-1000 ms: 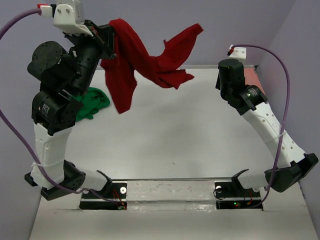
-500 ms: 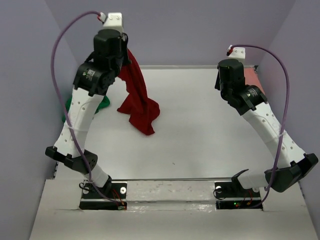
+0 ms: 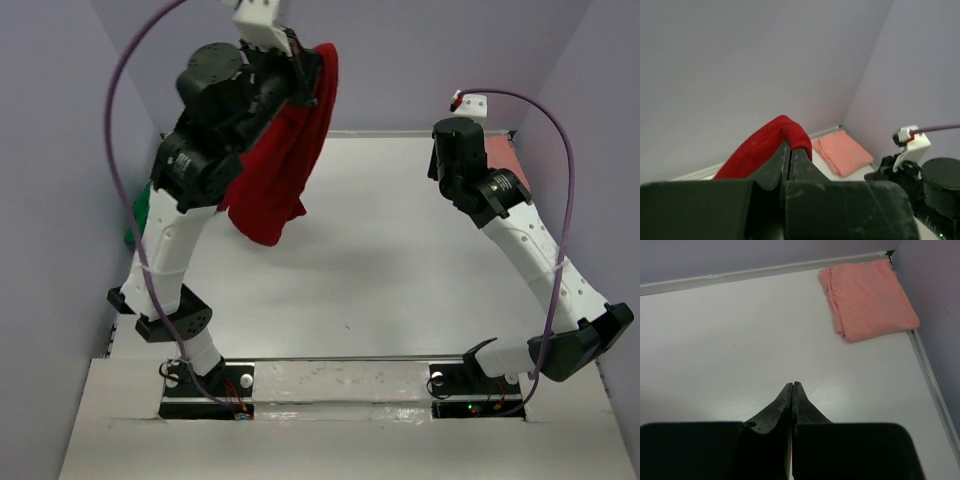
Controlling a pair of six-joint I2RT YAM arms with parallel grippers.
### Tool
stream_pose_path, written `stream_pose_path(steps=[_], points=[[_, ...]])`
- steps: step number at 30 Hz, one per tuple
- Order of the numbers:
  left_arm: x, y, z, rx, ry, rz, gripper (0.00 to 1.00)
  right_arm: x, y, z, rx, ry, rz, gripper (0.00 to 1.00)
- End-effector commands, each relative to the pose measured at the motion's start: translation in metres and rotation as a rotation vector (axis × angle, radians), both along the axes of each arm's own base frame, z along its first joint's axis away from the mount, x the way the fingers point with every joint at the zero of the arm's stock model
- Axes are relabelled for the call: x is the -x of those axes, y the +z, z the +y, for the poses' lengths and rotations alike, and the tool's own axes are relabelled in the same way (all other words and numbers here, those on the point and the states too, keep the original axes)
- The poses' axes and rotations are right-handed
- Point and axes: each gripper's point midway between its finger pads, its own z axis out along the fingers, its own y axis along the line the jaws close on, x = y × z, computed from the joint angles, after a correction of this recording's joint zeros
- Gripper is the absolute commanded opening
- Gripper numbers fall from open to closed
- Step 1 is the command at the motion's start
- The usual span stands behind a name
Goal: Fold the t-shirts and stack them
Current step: Move the tshirt to the center of the board
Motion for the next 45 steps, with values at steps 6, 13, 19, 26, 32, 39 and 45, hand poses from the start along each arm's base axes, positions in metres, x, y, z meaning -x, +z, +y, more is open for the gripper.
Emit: stream_pose_path(steps=[6,13,19,26,32,39,45], points=[[0.022,0.012,0.040,-0.012,0.132,-0.044,0.00,-0.002,0.019,0.002,-0.029,0.000,-0.044,0.00],[0.009,0.001,0.052,-0.032,0.238,0.013,0.00,-0.003,0.018,0.005,-0.047,0.005,-0.036,0.00],[0.025,-0.003,0.121,-0.063,0.474,0.034,0.00,0.003,0.028,-0.003,-0.027,-0.009,-0.057,0.00],[0.062,0.010,0.185,-0.039,0.628,0.012,0.00,-0.001,0.022,0.004,-0.039,0.011,-0.041,0.00],[0.059,0.012,0.183,-0.052,0.636,0.003,0.00,-0.003,0.014,0.008,-0.042,0.021,-0.023,0.00],[-0.018,-0.022,0.070,-0.138,0.382,0.054,0.00,-0.002,0.014,0.005,-0.036,0.015,-0.024,0.00],[-0.050,-0.040,0.011,-0.148,0.237,0.062,0.00,0.000,0.011,0.004,-0.032,0.009,-0.020,0.00]])
